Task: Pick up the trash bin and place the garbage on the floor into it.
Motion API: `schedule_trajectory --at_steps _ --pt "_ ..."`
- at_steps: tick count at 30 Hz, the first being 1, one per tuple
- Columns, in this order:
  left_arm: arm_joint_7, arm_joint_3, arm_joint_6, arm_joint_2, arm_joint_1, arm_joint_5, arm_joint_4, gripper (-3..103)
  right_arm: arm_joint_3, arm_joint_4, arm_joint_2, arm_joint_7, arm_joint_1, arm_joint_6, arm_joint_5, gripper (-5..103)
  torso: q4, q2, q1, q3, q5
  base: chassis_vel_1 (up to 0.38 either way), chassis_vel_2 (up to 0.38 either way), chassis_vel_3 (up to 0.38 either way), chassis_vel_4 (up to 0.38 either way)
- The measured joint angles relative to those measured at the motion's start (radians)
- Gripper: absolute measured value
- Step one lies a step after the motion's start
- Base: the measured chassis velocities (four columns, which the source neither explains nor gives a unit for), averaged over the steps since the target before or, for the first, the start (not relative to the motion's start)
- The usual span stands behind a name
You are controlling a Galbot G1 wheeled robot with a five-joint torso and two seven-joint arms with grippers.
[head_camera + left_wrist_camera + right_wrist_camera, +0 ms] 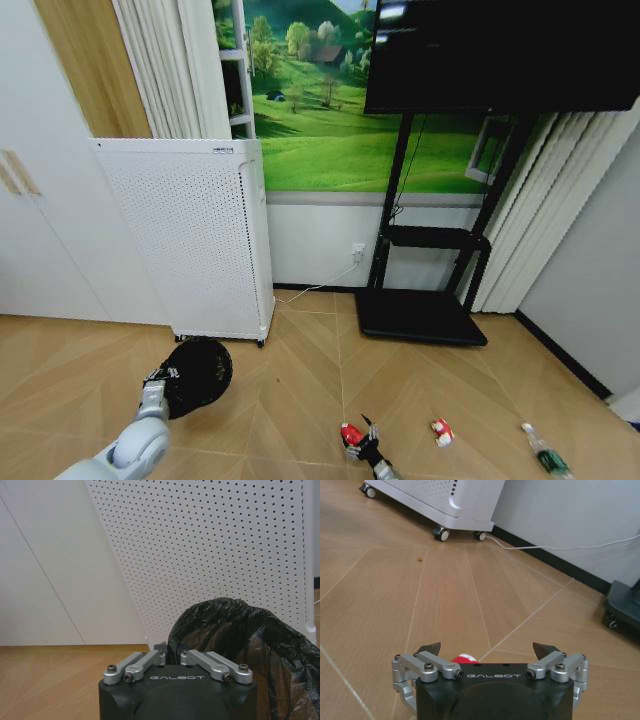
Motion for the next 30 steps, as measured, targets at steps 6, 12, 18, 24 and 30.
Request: schedule_trajectory --at_steps 6,12,18,24,30 --pt "-0.001 0.005 0.002 -0.009 -0.001 0.001 -0.001 7 0.009 -0.074 0.032 -0.057 0.028 0.022 -0.016 100 0.0005 0.0 0.0 0.0 -0.0001 0.0 0.0 0.0 0.0" --pt "-0.004 0.004 0.002 -0.011 0.002 0.001 -0.013 7 0.033 -0.147 0.061 -0.093 0.056 0.04 -0.032 100 0.0005 0.0 0.0 0.0 0.0 0.0 0.0 0.0 0.0" --pt "-0.007 -0.002 0.001 -0.01 0.011 0.001 -0.038 7 0.1 -0.268 0.088 -0.143 0.114 0.055 -0.061 100 0.0004 0.0 0.0 0.0 0.0 0.0 0.0 0.0 0.0" --pt "-0.01 -0.003 -0.001 -0.011 0.009 0.0 -0.05 7 0.153 -0.331 0.097 -0.196 0.152 0.053 -0.075 100 0.0004 0.0 0.0 0.0 0.0 0.0 0.0 0.0 0.0" --pt "-0.01 -0.002 -0.001 -0.018 0.006 0.0 -0.052 7 0.196 -0.375 0.104 -0.239 0.172 0.04 -0.093 102 0.0005 0.0 0.0 0.0 -0.0001 0.0 0.0 0.0 0.0"
